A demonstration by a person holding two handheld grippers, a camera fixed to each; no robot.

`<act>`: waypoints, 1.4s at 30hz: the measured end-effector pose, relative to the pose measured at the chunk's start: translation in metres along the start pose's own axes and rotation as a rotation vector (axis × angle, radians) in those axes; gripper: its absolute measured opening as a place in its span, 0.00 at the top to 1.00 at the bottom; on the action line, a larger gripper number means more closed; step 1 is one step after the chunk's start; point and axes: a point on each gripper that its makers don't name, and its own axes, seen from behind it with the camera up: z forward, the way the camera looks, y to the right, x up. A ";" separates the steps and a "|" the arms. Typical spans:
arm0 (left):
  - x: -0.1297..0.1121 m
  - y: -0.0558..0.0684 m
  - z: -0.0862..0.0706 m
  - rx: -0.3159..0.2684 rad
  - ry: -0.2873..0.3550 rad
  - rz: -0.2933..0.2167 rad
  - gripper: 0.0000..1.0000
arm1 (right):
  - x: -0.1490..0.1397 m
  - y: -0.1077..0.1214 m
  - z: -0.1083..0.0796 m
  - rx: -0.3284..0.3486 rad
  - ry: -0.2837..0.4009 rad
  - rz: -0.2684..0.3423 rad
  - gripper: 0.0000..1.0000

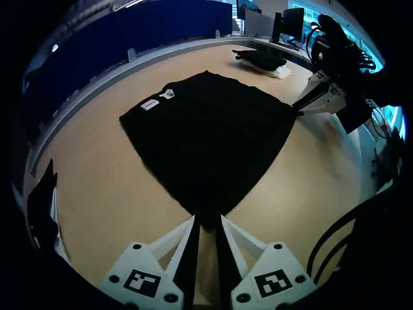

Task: Fold towel

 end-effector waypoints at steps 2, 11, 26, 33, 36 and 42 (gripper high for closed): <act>0.000 0.001 -0.001 -0.006 -0.002 -0.002 0.80 | 0.002 0.000 -0.001 0.006 0.005 0.013 0.80; 0.003 0.002 -0.004 -0.014 0.004 -0.010 0.81 | 0.006 0.000 -0.005 0.007 0.010 0.004 0.81; 0.012 0.001 -0.010 -0.020 0.024 -0.043 0.82 | 0.014 0.000 -0.012 0.017 0.022 0.010 0.81; 0.014 0.003 -0.014 -0.018 0.031 -0.047 0.82 | 0.016 -0.002 -0.015 0.020 0.022 0.008 0.81; 0.016 0.004 -0.018 -0.017 0.036 -0.057 0.83 | 0.018 -0.003 -0.018 0.021 0.027 0.009 0.81; 0.017 0.005 -0.022 -0.018 0.038 -0.057 0.83 | 0.022 -0.002 -0.023 0.020 0.034 0.011 0.81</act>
